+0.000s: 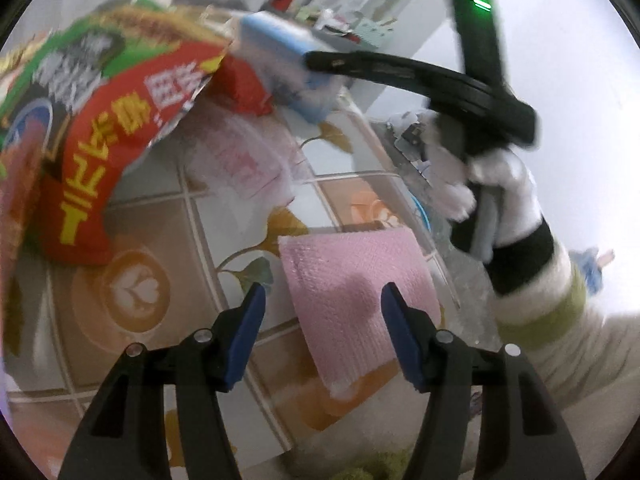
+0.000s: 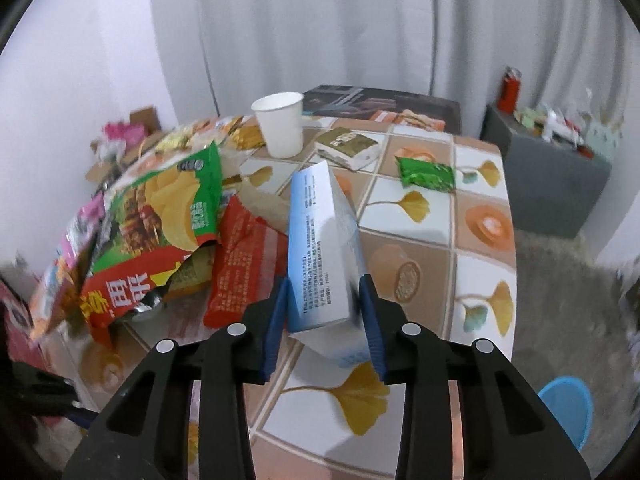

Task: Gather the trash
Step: 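Carry the pink pouch and white-blue box to the blue wastebasket and release both, then grasp the clear plastic bag with the left gripper while the right gripper grasps the red wrapper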

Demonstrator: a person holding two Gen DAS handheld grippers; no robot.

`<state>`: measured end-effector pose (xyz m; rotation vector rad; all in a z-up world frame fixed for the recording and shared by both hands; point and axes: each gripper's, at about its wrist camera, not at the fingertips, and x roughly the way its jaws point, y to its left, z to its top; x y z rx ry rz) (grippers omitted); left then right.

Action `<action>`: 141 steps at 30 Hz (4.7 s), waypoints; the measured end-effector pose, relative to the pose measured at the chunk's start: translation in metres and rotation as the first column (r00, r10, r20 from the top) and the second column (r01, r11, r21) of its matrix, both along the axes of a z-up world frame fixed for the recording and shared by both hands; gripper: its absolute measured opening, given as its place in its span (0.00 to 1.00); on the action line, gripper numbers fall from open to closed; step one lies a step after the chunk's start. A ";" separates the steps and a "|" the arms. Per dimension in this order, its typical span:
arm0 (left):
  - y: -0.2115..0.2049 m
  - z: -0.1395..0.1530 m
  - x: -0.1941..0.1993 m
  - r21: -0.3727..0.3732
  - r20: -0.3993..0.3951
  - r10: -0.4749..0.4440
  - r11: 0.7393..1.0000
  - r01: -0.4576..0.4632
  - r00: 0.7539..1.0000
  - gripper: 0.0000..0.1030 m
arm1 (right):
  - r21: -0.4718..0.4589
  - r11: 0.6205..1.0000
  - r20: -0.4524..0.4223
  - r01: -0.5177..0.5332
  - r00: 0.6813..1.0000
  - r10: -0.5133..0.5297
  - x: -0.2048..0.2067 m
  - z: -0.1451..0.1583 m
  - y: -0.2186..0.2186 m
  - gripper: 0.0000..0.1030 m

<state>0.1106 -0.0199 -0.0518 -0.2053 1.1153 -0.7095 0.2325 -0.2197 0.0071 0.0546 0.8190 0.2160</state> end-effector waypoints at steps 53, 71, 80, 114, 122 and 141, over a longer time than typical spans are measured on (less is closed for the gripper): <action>-0.099 0.117 0.017 -0.007 0.293 -0.092 0.995 0.098 0.952 0.00 | 0.421 0.838 0.171 0.348 0.877 -0.450 -0.195 0.051 -0.143 0.27; -0.416 0.009 0.146 0.167 0.163 -0.422 0.903 0.397 0.892 0.00 | 0.301 0.522 -0.139 0.798 0.578 -0.804 -0.196 -0.059 -0.339 0.28; -0.493 -0.055 0.166 0.233 0.066 -0.391 0.901 0.367 0.918 0.39 | 0.260 0.351 -0.283 0.899 0.419 -0.863 -0.196 -0.122 -0.397 0.55; -0.011 0.188 0.058 -0.128 0.481 0.143 0.988 -0.092 0.865 0.79 | 0.211 0.775 0.260 0.596 0.730 -0.633 -0.227 0.088 -0.188 0.93; 0.022 0.149 -0.003 -0.014 0.532 0.075 0.997 -0.080 0.843 0.79 | 0.330 0.876 0.153 0.353 0.895 -0.418 -0.172 0.088 -0.128 0.85; -0.046 0.025 -0.006 0.460 0.569 -0.247 0.886 -0.055 0.785 0.61 | 0.508 0.848 -0.208 0.150 0.977 -0.048 -0.043 0.020 -0.041 0.72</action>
